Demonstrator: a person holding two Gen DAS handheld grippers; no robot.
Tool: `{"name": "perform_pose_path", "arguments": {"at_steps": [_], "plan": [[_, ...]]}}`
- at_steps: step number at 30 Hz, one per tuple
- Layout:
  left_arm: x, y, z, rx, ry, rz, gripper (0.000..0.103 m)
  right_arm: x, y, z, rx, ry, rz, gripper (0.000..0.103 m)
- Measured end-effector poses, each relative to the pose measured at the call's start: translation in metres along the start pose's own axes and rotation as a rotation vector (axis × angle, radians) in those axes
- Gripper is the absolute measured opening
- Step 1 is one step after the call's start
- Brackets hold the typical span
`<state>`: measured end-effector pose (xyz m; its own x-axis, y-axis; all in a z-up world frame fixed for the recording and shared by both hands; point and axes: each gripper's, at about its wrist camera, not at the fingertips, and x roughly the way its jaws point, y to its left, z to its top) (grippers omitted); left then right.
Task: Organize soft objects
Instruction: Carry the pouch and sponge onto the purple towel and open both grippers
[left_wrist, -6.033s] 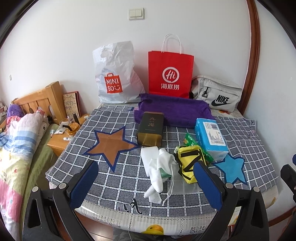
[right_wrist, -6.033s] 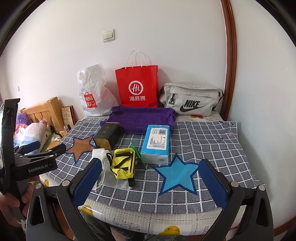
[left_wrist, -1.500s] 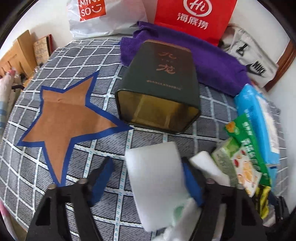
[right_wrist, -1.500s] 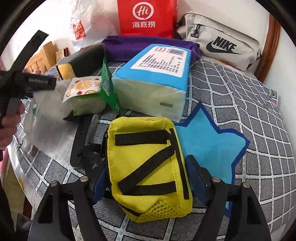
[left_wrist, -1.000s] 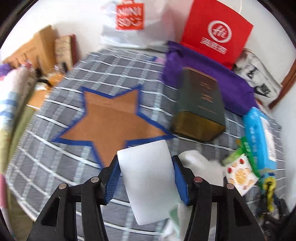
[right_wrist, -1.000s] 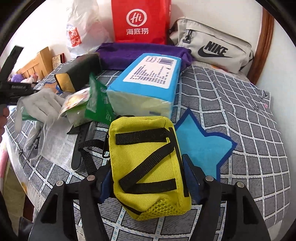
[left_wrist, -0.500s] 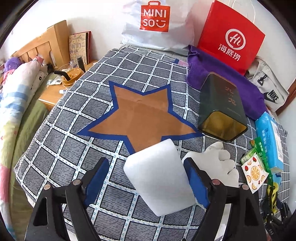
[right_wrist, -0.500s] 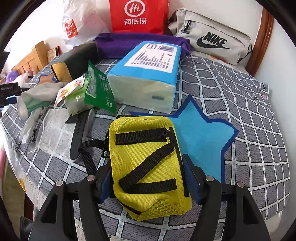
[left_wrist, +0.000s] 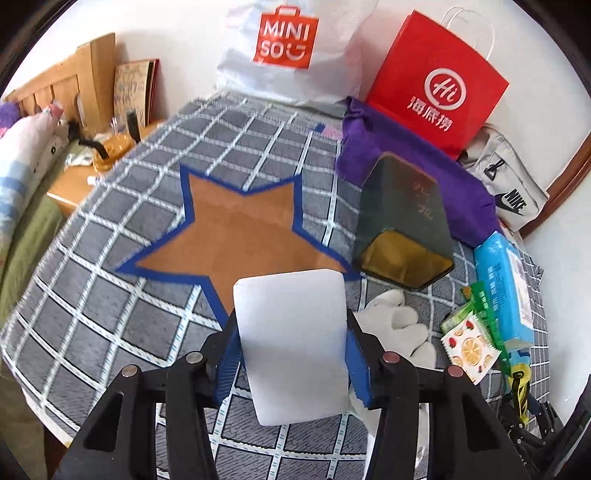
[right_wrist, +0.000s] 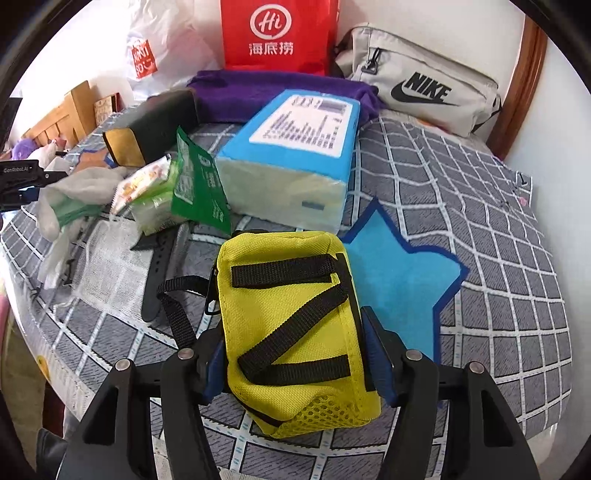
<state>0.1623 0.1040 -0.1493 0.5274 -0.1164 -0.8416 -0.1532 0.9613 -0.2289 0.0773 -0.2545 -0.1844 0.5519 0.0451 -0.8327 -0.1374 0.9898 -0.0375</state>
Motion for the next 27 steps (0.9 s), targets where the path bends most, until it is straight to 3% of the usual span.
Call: {"name": "perform_pose_path", "arguments": {"at_steps": [13, 27], "plan": [[-0.033, -0.016, 0.023, 0.007, -0.063, -0.014, 0.048, -0.040, -0.014, 0.028, 0.047, -0.116, 0.068, 0.062], [-0.033, -0.066, 0.059, 0.093, -0.085, 0.008, 0.048, -0.048, -0.038, 0.091, 0.104, -0.196, 0.082, 0.062]]}}
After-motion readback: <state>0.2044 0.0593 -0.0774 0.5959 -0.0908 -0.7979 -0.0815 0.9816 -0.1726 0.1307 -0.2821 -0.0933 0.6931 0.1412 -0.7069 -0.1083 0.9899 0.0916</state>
